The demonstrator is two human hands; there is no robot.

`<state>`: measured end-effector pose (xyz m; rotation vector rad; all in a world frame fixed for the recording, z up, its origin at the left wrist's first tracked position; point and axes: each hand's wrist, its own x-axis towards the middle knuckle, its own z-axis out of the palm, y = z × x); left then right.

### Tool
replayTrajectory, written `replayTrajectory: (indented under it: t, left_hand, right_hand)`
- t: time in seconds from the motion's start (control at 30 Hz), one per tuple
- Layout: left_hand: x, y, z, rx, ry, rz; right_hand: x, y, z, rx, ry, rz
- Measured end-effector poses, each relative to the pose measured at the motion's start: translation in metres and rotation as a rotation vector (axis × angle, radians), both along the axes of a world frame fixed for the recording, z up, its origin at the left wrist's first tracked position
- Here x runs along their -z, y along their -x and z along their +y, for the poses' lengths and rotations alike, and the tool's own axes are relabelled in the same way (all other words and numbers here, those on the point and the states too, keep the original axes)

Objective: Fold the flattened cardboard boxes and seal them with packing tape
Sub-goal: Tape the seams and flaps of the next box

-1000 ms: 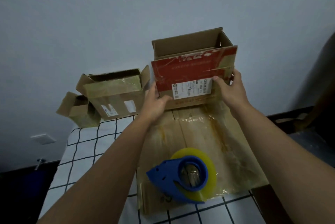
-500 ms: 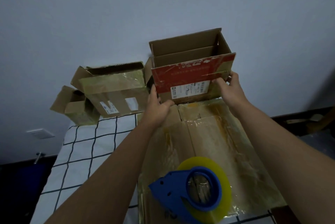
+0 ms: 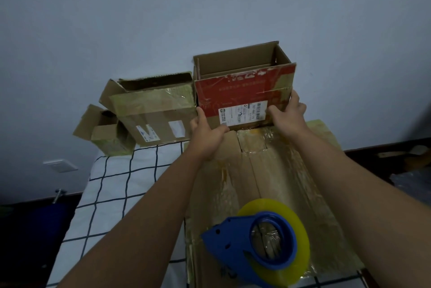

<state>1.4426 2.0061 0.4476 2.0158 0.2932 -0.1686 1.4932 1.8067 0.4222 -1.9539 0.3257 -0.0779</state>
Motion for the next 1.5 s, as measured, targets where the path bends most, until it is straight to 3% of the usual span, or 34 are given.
replayTrajectory:
  t: [0.23,0.37,0.63,0.83,1.13,1.5]
  left_hand:
    - [0.008,0.013,0.013,0.065,0.045,-0.011]
    - [-0.013,0.047,0.016,0.083,0.027,0.006]
    - [-0.013,0.125,0.048,0.067,-0.097,0.030]
    - [-0.008,0.197,0.062,0.050,-0.139,0.039]
    - [-0.011,0.272,0.077,0.065,-0.157,0.026]
    - [-0.019,0.297,0.066,0.124,-0.180,-0.014]
  right_hand:
    - [0.001,0.019,-0.002,-0.073,0.021,0.019]
    - [-0.007,0.051,0.005,-0.117,0.114,-0.101]
    - [-0.028,0.167,0.027,-0.380,0.460,-0.087]
    - [-0.033,0.243,0.046,-0.724,0.814,0.075]
    - [-0.024,0.278,0.066,-0.725,0.967,0.210]
    - [-0.049,0.320,0.051,-0.588,0.992,0.084]
